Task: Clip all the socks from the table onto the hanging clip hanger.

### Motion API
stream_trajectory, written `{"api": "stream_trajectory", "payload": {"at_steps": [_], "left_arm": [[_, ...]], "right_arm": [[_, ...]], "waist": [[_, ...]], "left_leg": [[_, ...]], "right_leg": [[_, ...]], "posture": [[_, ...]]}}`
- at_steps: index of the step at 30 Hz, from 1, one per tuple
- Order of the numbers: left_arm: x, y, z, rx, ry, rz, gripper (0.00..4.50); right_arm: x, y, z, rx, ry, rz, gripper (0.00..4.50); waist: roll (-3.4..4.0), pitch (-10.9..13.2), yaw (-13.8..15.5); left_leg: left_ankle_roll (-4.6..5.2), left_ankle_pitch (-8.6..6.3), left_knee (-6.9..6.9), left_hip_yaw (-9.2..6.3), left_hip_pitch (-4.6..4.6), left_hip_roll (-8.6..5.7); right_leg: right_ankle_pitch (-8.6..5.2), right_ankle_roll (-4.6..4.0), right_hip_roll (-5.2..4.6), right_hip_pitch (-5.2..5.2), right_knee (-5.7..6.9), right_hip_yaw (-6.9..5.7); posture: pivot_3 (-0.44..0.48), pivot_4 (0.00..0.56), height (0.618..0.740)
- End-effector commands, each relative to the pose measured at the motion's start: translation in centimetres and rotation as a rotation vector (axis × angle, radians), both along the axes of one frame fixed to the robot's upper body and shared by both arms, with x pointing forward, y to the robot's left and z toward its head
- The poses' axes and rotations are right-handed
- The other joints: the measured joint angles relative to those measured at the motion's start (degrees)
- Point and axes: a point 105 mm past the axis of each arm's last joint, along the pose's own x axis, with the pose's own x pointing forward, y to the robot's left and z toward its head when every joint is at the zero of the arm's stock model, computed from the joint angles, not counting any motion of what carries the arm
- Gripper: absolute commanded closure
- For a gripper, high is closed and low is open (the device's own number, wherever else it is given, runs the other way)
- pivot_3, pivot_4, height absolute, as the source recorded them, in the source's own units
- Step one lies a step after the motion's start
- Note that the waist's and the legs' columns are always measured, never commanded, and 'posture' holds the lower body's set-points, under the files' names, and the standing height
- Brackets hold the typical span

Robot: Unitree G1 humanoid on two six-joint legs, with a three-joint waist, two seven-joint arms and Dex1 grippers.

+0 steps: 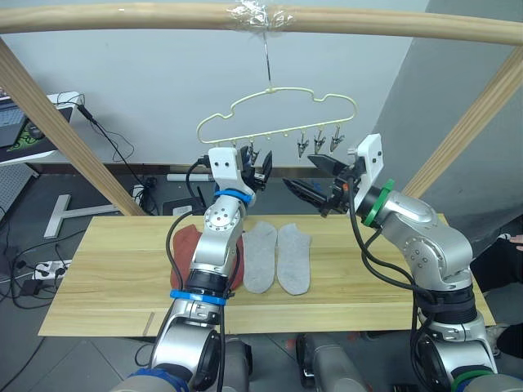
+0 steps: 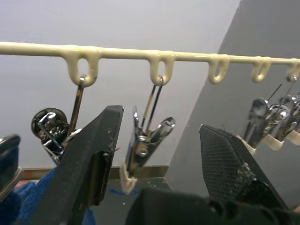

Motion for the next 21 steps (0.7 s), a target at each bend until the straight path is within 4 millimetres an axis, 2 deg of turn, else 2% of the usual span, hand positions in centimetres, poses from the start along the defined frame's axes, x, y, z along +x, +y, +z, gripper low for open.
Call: {"api": "stream_trajectory", "payload": {"at_steps": [1, 10, 13, 17, 21], "left_arm": [[-0.61, -0.10, 1.62, 0.004, -0.083, 0.017, 1.56], [-0.68, -0.62, 1.63, 0.020, -0.092, 0.008, 1.56], [-0.79, -0.89, 1.69, 0.025, -0.099, -0.002, 2.12], [-0.63, -0.89, 1.67, 0.026, -0.092, 0.009, 3.32], [-0.59, -0.92, 1.80, 0.026, -0.094, 0.012, 3.32]], "right_arm": [[-0.83, 0.15, 2.02, 0.016, -0.083, 0.030, 0.00], [-0.76, 0.12, 2.03, 0.023, -0.077, 0.026, 0.00], [-0.68, -0.06, 1.86, 0.023, -0.071, 0.018, 0.00], [-0.67, -0.10, 1.91, 0.030, -0.067, 0.014, 0.00], [-0.64, -0.13, 1.86, 0.031, -0.065, 0.011, 0.00]], "waist": [[0.00, 0.00, 0.01], [0.00, 0.00, 0.01], [0.00, 0.00, 0.01], [0.00, 0.00, 0.01], [0.00, 0.00, 0.01]], "left_leg": [[0.00, 0.00, 0.00, 0.00, 0.00, 0.00], [0.00, 0.00, 0.00, 0.00, 0.00, 0.00], [0.00, 0.00, 0.00, 0.00, 0.00, 0.00], [0.00, 0.00, 0.00, 0.00, 0.00, 0.00], [0.00, 0.00, 0.00, 0.00, 0.00, 0.00]], "right_leg": [[0.00, 0.00, 0.00, 0.00, 0.00, 0.00], [0.00, 0.00, 0.00, 0.00, 0.00, -0.01], [0.00, 0.00, 0.00, 0.00, 0.00, -0.01], [0.00, 0.00, 0.00, 0.00, 0.00, -0.01], [0.00, 0.00, 0.00, 0.00, 0.00, -0.01]], "posture": [[-0.068, 0.187, 0.740], [-0.067, 0.186, 0.740], [-0.070, 0.190, 0.740], [-0.071, 0.191, 0.740], [-0.071, 0.195, 0.740]]}}
